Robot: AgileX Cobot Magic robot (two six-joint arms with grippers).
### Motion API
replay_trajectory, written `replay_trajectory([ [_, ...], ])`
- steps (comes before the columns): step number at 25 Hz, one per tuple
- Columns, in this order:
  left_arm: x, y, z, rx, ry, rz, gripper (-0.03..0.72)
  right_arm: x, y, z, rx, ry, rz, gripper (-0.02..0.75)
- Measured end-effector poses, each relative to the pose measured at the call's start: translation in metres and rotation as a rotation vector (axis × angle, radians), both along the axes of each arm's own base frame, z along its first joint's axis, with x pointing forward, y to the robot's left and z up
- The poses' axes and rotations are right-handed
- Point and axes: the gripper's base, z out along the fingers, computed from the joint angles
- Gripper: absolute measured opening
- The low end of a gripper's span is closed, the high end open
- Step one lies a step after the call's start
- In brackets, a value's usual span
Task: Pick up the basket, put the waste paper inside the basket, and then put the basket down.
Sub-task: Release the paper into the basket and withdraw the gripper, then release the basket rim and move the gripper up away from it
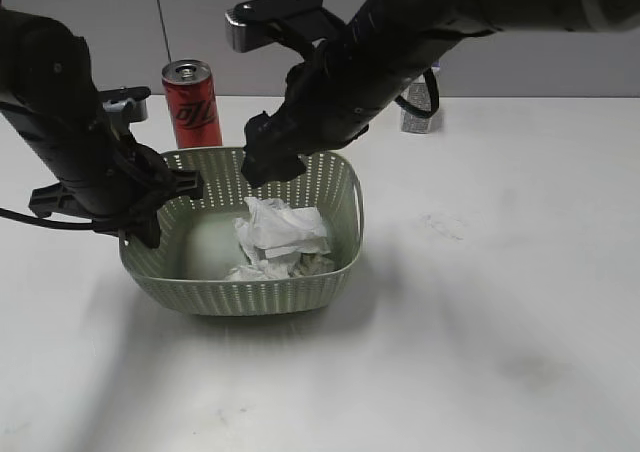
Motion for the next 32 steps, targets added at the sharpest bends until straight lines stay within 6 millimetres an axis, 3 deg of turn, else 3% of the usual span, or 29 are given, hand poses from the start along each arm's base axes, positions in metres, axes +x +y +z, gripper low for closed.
replay_trajectory([
  [4, 0.0, 0.0, 0.0, -0.001, 0.001, 0.001, 0.0, 0.018, -0.026, 0.022, -0.066, -0.091, -0.041, 0.601],
  [8, 0.004, -0.002, 0.002, -0.006, -0.003, 0.002, 0.0, 0.048, -0.087, 0.049, -0.092, -0.152, -0.215, 0.594],
  [10, 0.014, -0.007, 0.006, -0.012, -0.016, 0.0, 0.0, 0.059, -0.12, 0.051, -0.107, -0.116, -0.3, 0.585],
  [14, 0.043, -0.022, 0.008, -0.017, -0.005, -0.008, 0.0, 0.063, -0.156, 0.048, -0.151, -0.017, -0.379, 0.58],
  [19, 0.068, -0.043, -0.002, 0.0, 0.032, -0.044, 0.0, 0.049, -0.187, 0.059, -0.146, -0.012, -0.456, 0.577],
  [24, 0.066, -0.062, -0.009, -0.001, 0.024, -0.092, 0.024, 0.008, -0.202, 0.067, -0.141, -0.055, -0.475, 0.577],
  [26, 0.066, -0.064, -0.009, -0.002, 0.017, -0.097, 0.111, -0.01, -0.207, 0.071, -0.133, -0.073, -0.48, 0.577],
  [31, 0.063, -0.06, -0.011, 0.051, 0.044, -0.142, 0.558, -0.053, -0.217, 0.064, -0.145, -0.064, -0.477, 0.577],
  [32, 0.062, -0.058, -0.01, 0.07, 0.055, -0.16, 0.602, -0.062, -0.219, 0.064, -0.145, -0.066, -0.478, 0.577],
])
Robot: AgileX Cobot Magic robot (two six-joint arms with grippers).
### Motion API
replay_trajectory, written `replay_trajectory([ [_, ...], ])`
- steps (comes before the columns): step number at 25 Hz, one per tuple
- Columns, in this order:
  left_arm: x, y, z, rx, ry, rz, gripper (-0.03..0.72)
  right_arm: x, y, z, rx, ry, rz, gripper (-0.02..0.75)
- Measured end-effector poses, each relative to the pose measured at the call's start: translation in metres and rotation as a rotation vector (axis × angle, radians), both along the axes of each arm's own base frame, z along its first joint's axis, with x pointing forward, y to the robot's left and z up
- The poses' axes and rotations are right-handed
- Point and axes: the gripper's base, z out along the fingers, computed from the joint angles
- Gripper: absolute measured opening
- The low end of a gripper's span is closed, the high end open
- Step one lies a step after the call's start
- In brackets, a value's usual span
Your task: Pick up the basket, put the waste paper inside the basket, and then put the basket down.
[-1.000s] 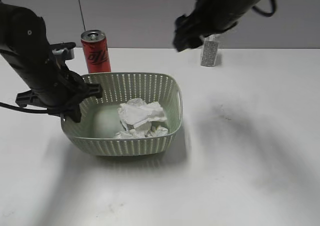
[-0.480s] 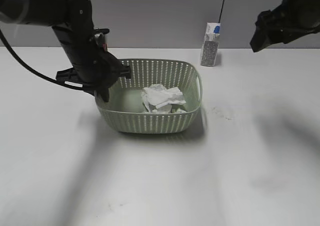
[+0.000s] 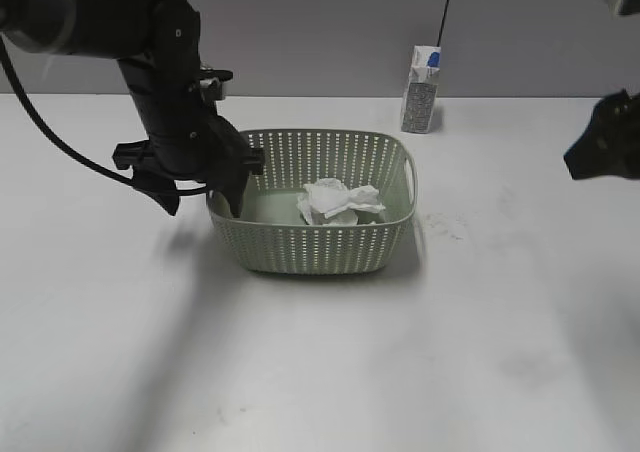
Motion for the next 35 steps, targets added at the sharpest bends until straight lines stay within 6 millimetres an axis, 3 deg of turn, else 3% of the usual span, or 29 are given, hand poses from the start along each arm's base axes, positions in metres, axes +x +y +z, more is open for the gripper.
replay_trajectory([
  [3, -0.003, 0.008, 0.014, 0.049, 0.0, -0.054, 0.628, -0.029, -0.007, -0.01, -0.005, 0.016, 0.0, 0.577],
  [6, -0.005, 0.023, 0.043, 0.053, -0.042, -0.088, 0.63, -0.06, -0.014, -0.017, -0.003, 0.013, 0.0, 0.577],
  [12, -0.013, 0.081, 0.116, 0.052, -0.135, -0.104, 0.62, -0.122, -0.028, -0.018, 0.015, -0.062, 0.007, 0.577],
  [19, -0.039, 0.142, 0.174, 0.038, -0.214, -0.049, 0.591, -0.182, -0.042, -0.027, 0.041, -0.214, 0.015, 0.577],
  [24, -0.079, 0.169, 0.18, 0.043, -0.215, 0.006, 0.59, -0.21, -0.049, -0.017, 0.078, -0.382, 0.017, 0.574],
  [30, -0.159, 0.181, 0.168, 0.041, -0.269, 0.014, 0.59, -0.237, -0.055, -0.025, 0.083, -0.449, 0.025, 0.572],
  [35, -0.227, 0.189, 0.156, 0.027, -0.376, 0.02, 0.59, -0.248, -0.059, -0.026, 0.089, -0.533, 0.021, 0.572],
])
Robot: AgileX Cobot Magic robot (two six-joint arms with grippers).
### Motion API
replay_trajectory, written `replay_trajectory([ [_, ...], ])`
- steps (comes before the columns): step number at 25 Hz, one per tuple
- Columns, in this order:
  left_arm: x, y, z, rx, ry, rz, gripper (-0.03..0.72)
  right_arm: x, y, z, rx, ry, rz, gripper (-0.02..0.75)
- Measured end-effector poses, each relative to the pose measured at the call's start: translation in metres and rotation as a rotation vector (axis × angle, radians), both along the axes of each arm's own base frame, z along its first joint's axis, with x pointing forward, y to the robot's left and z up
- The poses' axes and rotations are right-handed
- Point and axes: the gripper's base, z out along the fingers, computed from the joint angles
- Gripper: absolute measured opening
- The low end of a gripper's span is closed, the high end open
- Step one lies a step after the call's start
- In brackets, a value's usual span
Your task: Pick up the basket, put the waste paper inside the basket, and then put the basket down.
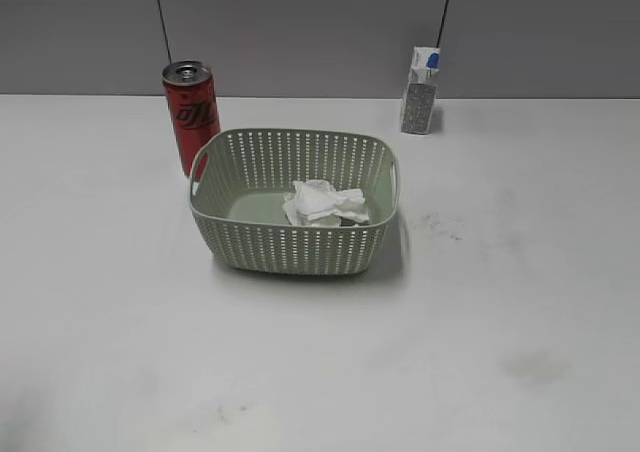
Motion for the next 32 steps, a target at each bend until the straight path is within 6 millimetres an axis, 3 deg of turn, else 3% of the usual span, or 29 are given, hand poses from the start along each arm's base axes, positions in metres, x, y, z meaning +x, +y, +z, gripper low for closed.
replay_trajectory([
  [8, -0.096, 0.012, -0.023, -0.036, -0.302, 0.001, 0.59, -0.001, 0.0, 0.0, -0.001, -0.005, -0.001, 0.572],
  [15, -0.141, 0.017, -0.032, -0.068, -0.555, 0.004, 0.589, -0.001, 0.0, 0.0, 0.0, -0.004, -0.002, 0.572],
  [18, -0.149, 0.018, -0.032, -0.078, -0.613, 0.005, 0.589, 0.0, 0.0, 0.0, -0.001, -0.005, -0.019, 0.571],
  [32, -0.149, 0.018, -0.034, -0.079, -0.612, 0.004, 0.554, 0.001, -0.001, 0.0, -0.001, -0.004, -0.158, 0.571],
])
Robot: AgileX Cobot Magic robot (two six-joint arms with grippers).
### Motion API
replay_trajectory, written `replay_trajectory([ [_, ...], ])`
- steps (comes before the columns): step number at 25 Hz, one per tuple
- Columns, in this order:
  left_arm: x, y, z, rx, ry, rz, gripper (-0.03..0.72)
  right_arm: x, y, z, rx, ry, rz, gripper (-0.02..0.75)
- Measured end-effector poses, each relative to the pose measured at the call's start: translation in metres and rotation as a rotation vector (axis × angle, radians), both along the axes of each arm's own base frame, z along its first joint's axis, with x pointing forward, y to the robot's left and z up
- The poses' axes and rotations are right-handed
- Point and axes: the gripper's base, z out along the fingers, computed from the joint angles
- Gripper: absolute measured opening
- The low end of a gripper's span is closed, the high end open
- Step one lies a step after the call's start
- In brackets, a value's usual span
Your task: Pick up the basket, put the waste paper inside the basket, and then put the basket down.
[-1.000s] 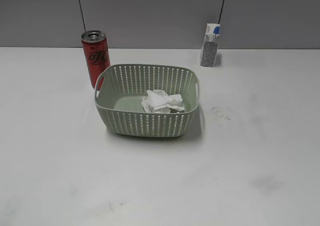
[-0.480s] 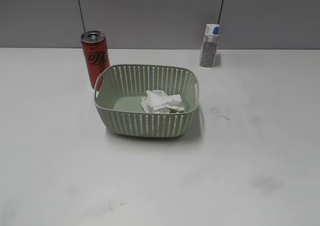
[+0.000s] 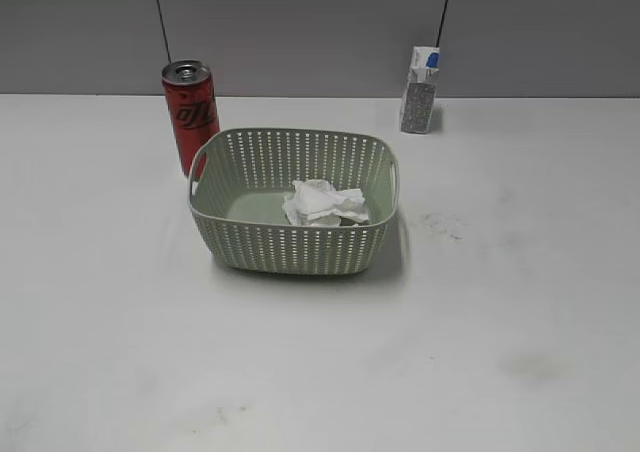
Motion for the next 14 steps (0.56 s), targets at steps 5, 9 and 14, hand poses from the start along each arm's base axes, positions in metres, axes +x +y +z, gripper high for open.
replay_trajectory([
  [5, 0.0, 0.0, 0.0, 0.0, 0.0, 0.0, 0.545, 0.0, 0.0, 0.0, 0.0, 0.0, 0.0, 0.571],
  [9, 0.0, 0.0, 0.0, 0.0, 0.0, 0.0, 0.545, 0.0, 0.0, 0.0, 0.0, 0.0, 0.0, 0.571],
  [14, 0.0, 0.0, 0.0, 0.0, 0.0, 0.0, 0.545, 0.0, 0.0, 0.0, 0.0, 0.0, 0.0, 0.571],
])
